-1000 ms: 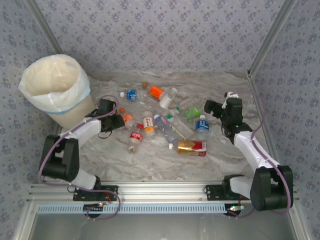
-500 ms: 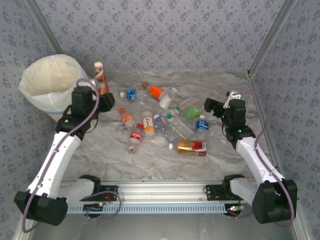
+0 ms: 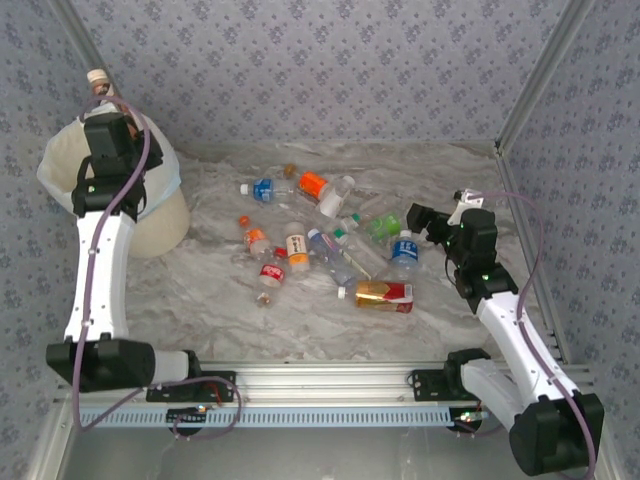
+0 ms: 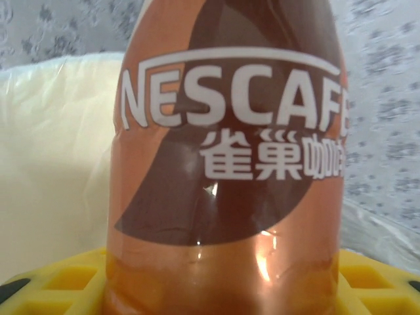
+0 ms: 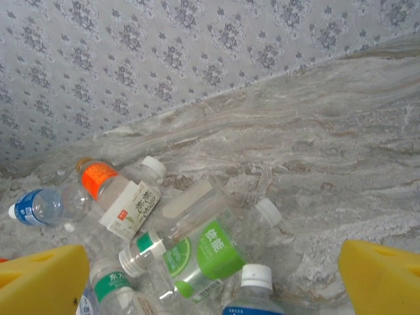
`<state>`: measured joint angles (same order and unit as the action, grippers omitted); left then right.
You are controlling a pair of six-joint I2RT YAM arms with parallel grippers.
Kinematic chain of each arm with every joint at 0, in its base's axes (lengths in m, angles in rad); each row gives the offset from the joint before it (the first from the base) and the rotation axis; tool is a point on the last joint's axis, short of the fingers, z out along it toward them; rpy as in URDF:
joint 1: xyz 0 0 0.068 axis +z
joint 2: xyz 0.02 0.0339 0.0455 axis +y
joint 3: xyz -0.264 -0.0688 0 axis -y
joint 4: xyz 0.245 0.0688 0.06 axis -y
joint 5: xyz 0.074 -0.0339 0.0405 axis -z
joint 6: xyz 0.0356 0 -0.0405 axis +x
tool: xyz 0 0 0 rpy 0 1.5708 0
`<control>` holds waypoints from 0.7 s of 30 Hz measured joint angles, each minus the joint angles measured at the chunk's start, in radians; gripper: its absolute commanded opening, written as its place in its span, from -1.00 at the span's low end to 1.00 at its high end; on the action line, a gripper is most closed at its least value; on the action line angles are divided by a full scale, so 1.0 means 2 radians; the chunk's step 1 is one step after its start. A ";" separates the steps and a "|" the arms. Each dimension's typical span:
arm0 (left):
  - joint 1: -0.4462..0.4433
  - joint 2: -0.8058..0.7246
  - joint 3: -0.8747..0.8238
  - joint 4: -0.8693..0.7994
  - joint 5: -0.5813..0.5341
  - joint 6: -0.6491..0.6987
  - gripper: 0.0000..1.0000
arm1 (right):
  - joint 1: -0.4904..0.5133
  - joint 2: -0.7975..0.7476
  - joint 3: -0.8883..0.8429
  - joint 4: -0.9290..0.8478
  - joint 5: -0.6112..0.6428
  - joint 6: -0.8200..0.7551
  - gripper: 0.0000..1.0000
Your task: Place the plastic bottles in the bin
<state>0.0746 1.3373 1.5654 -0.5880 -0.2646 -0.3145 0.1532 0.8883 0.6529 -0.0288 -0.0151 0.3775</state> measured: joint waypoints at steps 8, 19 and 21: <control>0.056 0.068 0.013 -0.036 0.022 -0.031 0.14 | 0.002 -0.003 0.000 -0.048 -0.001 -0.016 1.00; 0.057 0.084 0.045 -0.060 0.057 -0.045 0.85 | 0.033 0.058 0.027 -0.152 -0.053 -0.140 1.00; 0.057 0.081 0.045 -0.060 0.071 -0.048 0.88 | 0.050 0.073 0.045 -0.177 -0.058 -0.170 1.00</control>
<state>0.1890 1.5002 1.6562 -0.7078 -0.1223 -0.4114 0.2527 1.0336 0.7429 -0.3836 -0.1303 0.0383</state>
